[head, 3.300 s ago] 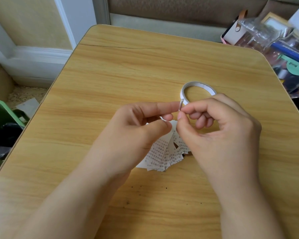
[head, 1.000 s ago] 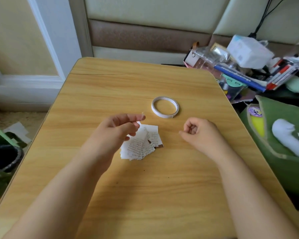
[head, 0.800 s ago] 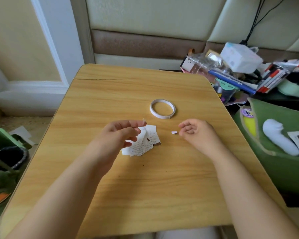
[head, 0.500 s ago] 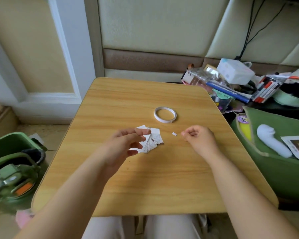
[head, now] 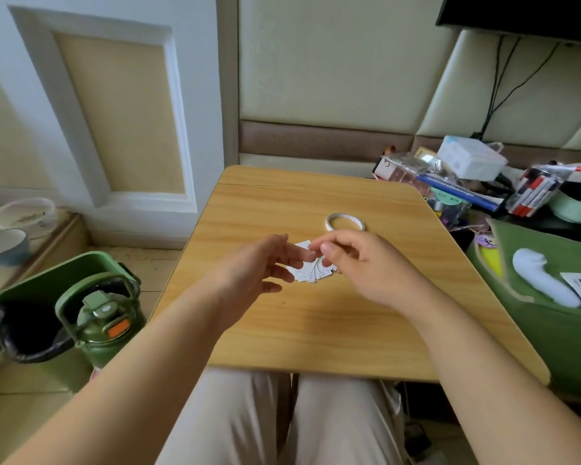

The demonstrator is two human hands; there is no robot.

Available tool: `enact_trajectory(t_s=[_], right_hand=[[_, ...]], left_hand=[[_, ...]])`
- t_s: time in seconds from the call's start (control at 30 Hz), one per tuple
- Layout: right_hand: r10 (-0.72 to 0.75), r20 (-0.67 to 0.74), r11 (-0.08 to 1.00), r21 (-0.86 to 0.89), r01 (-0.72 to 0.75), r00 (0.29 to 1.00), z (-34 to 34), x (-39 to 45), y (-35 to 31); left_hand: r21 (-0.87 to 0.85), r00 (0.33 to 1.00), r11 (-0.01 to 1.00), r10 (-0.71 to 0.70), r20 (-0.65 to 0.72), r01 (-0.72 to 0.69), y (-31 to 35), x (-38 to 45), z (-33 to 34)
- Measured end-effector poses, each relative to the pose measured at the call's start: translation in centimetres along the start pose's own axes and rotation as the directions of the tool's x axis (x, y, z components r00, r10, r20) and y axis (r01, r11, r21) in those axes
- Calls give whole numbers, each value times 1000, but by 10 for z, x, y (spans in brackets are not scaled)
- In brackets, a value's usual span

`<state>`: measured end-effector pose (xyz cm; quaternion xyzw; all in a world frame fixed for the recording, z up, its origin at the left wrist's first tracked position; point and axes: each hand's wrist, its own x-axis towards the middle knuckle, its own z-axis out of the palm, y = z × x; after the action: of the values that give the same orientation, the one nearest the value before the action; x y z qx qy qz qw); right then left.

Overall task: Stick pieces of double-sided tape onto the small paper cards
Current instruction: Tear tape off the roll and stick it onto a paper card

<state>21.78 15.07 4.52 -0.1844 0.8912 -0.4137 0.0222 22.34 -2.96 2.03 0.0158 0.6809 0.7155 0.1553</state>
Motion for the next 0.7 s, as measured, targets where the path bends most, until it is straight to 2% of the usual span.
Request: enact_trajectory(t_s=[0.1,0.37,0.57,0.7], right_hand=[[-26,12,1000,-10,26,1000,3,1,-9],[-69,-80,996,60,74,994,9,7,-9],[-4,-73,985,172,17,997,6,25,9],[35,-124,986,165,-14,992,8,40,25]], left_hand=[[5,1000,1000,3,2,-3,5,-5,-5],[-1,999,999,-32,34,32,11,0,-16],[-13,995,996,-92,41,92,9,30,-17],[10,992,993,-120,34,120,5,51,-16]])
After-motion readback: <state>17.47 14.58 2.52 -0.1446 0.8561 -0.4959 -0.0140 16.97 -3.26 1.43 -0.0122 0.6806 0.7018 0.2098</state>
